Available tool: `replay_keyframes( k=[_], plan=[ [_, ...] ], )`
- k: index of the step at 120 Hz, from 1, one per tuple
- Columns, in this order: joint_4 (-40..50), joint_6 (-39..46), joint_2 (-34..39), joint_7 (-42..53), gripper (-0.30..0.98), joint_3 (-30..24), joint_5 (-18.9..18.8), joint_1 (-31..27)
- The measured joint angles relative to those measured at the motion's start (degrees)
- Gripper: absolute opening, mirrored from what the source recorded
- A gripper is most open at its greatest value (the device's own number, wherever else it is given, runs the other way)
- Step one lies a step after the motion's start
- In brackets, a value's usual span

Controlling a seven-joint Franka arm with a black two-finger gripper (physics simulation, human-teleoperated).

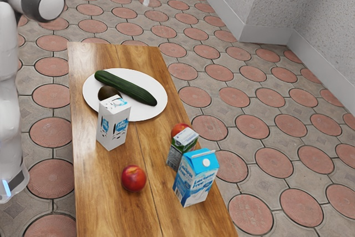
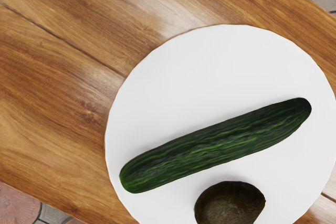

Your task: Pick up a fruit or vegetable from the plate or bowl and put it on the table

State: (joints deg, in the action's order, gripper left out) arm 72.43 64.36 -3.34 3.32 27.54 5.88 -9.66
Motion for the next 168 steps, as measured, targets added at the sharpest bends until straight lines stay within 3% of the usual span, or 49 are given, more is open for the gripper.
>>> replay_keyframes(
  k=[30, 34, 38, 42, 46, 64, 82, 98, 106, 115, 130, 144, 155, 161, 168],
  plan=[
    [-2.79, 9.74, 0.59, 1.37, 0.67, -0.53, -0.43, 9.52],
    [-8.42, 10.18, 2.13, 1.54, 0.67, -2.29, -2.61, 9.69],
    [-12.49, 10.57, 3.11, 2.0, 0.67, -4.67, -7.41, 9.76],
    [-14.02, 10.91, 2.81, 2.61, 0.67, -6.25, -11.85, 10.12],
    [-14.32, 11.55, 0.38, 3.39, 0.67, -6.65, -13.67, 10.39],
    [-13.78, 16.63, -7.76, 7.55, 0.66, -7.71, -6.9, 13.69],
    [-3.57, 19.9, -10.54, 10.9, 0.66, -7.11, -4.39, 15.55],
    [20.31, 28.32, -0.88, 13.25, 0.66, 9.86, -3.66, 31.88],
    [28.71, 32.35, 8.03, 14.14, 0.66, 13.0, -6.07, 36.66],
    [38.74, 36.92, 16.24, 14.76, 0.66, 14.09, -9.24, 37.53],
    [52.7, 43.5, 28.54, 15.34, 0.66, 12.52, -13.5, 32.6],
    [62.93, 46.34, 39.56, 15.79, 0.66, -3.96, -15.24, 11.1],
    [66.7, 46.65, 42.61, 16.3, 0.66, -20.52, -12.03, -6.17],
    [67.55, 46.51, 42.69, 16.56, 0.66, -25.91, -9.89, -10.01],
    [66.63, 45.76, 40.87, 16.85, 0.66, -27.97, -7.93, -8.3]
  ],
)
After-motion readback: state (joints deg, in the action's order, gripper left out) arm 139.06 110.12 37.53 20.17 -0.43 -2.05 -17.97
